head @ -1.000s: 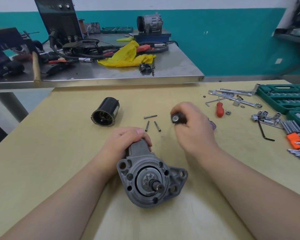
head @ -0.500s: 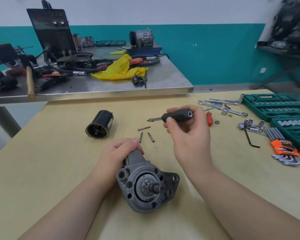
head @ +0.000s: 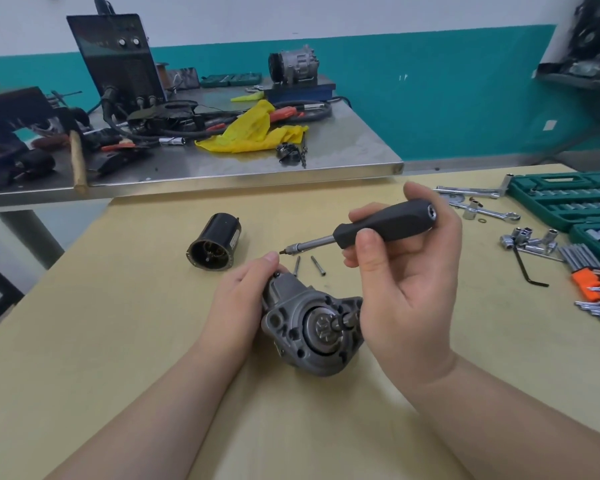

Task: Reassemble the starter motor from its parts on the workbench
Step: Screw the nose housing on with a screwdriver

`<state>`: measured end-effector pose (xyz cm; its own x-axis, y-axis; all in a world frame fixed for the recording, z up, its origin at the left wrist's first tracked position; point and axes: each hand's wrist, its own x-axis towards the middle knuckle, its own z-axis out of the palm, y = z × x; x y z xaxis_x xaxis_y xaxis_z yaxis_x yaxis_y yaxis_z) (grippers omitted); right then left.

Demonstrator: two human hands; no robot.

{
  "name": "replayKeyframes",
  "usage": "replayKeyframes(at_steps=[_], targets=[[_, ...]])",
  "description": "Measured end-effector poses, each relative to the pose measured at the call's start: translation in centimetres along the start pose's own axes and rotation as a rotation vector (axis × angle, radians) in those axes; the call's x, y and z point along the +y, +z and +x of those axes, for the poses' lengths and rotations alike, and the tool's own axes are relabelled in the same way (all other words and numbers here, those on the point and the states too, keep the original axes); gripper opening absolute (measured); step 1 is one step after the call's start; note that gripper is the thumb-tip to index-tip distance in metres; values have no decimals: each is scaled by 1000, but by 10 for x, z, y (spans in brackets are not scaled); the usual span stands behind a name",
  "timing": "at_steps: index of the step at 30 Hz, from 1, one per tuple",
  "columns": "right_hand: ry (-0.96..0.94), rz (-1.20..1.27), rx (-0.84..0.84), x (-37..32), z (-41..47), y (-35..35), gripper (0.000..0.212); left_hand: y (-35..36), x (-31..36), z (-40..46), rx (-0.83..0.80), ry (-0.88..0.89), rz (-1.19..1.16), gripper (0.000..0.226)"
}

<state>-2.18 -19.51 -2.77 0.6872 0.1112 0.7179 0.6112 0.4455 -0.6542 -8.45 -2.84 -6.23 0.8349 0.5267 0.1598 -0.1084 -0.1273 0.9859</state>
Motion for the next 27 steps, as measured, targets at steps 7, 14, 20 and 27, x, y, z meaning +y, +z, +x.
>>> replayKeyframes(at_steps=[7,14,20,27], targets=[[-35,48,-23,-3,1,-2,44,0,1,-1,-4,-52,-29,56],[-23,54,-43,-4,0,0,45,0,5,-2,-19,-69,-51,70],[-16,44,-51,-4,0,0,45,0,6,-3,-21,-60,-43,64],[-27,21,-62,-4,0,0,43,0,5,-2,-19,-57,-44,67]])
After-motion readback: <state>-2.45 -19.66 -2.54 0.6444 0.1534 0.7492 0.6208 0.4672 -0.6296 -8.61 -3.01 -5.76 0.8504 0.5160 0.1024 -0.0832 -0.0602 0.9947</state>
